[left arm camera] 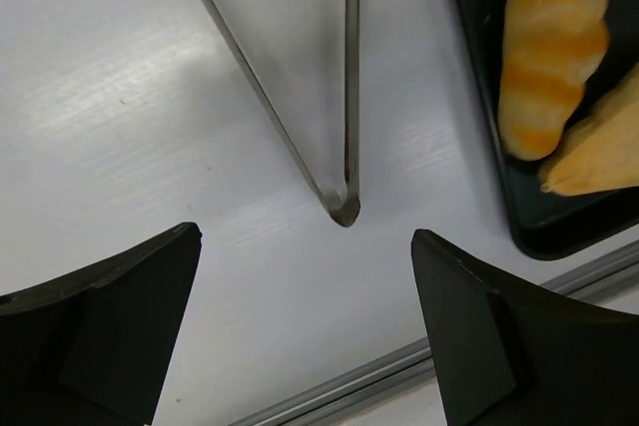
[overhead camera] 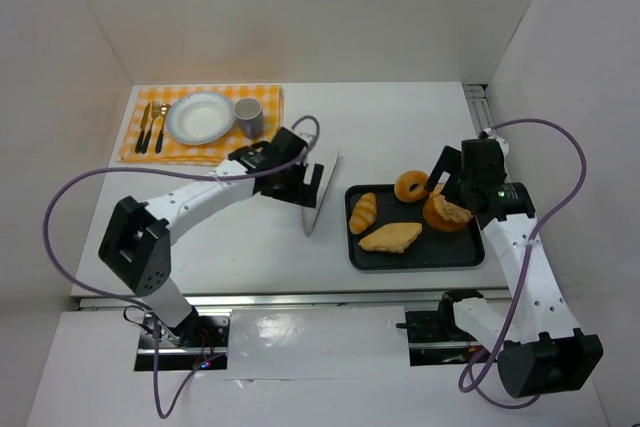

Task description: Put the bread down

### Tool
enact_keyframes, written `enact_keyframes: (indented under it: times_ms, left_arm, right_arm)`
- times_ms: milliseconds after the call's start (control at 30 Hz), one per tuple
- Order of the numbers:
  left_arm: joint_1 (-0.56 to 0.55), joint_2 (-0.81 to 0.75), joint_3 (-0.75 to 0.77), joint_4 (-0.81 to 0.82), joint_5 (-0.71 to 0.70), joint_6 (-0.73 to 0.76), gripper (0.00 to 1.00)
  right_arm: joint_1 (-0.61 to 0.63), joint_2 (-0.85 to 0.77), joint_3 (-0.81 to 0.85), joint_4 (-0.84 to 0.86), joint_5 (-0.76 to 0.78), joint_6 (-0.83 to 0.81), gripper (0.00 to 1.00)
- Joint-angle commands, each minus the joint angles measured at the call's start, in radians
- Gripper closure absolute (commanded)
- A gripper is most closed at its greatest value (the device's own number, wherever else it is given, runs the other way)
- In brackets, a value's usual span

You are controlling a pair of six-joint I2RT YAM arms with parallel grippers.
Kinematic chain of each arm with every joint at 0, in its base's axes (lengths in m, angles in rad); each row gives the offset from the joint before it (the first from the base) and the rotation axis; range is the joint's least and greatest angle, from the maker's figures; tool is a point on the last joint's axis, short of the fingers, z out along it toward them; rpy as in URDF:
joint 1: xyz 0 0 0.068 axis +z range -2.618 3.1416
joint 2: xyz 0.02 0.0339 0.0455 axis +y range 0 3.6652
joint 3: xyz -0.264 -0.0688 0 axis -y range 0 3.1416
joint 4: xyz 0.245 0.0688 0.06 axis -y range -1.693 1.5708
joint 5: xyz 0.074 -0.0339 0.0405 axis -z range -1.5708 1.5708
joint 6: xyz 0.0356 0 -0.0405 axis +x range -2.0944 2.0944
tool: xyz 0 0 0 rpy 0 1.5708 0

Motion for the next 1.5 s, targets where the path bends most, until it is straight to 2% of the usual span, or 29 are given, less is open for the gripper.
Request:
enact_keyframes:
  times_ms: [0,200,367,500,1000,1100,1167,1200,1300,1333,1367,1467]
  left_arm:
    - [-0.096,0.048,0.043,-0.071,-0.218,-0.004,0.0]
    - [-0.075,0.071,-0.034,-0.008,-0.144,-0.07,0.0]
    - [-0.141,0.137,-0.047,0.042,-0.117,-0.145,0.0]
    - [-0.141,0.191,-0.047,0.111,-0.104,-0.171,0.0]
    - [-0.074,0.456,0.166,0.141,-0.196,-0.174,0.0]
    - [-0.051,0.501,0.215,0.141,-0.184,-0.165,0.07]
    - [-0.041,0.501,0.224,0.141,-0.173,-0.156,0.16]
    - [-0.041,0.501,0.224,0.151,-0.173,-0.156,0.27]
    - [-0.041,0.472,0.233,0.151,-0.173,-0.134,0.44]
    - [-0.031,0.459,0.242,0.141,-0.173,-0.119,0.54]
    - [-0.031,0.443,0.243,0.141,-0.173,-0.107,0.61]
    - [-0.009,0.343,0.252,0.113,-0.173,-0.056,0.78]
  right_arm:
    - [-0.002,-0.051,-0.027,0.003,-0.033,0.008,0.0]
    - [-0.002,-0.051,-0.027,0.012,-0.044,0.008,0.0]
    - [-0.002,-0.042,-0.027,0.021,-0.053,0.008,0.0]
    - [-0.002,-0.042,-0.018,0.021,-0.053,0.008,0.0]
    - [-0.002,-0.033,-0.018,0.012,-0.044,0.008,0.0]
    - [-0.002,-0.023,-0.018,0.021,-0.044,0.008,0.0]
    - [-0.002,-0.023,-0.027,0.021,-0.044,0.008,0.0]
    - [-0.002,-0.023,-0.027,0.021,-0.044,0.008,0.0]
    - [-0.002,-0.023,-0.027,0.021,-0.044,-0.001,0.0]
    - [-0.002,-0.023,-0.027,0.021,-0.044,-0.001,0.0]
    - [-0.002,-0.023,-0.027,0.021,-0.044,-0.001,0.0]
    - [-0.002,-0.023,-0.016,0.021,-0.044,-0.001,0.0]
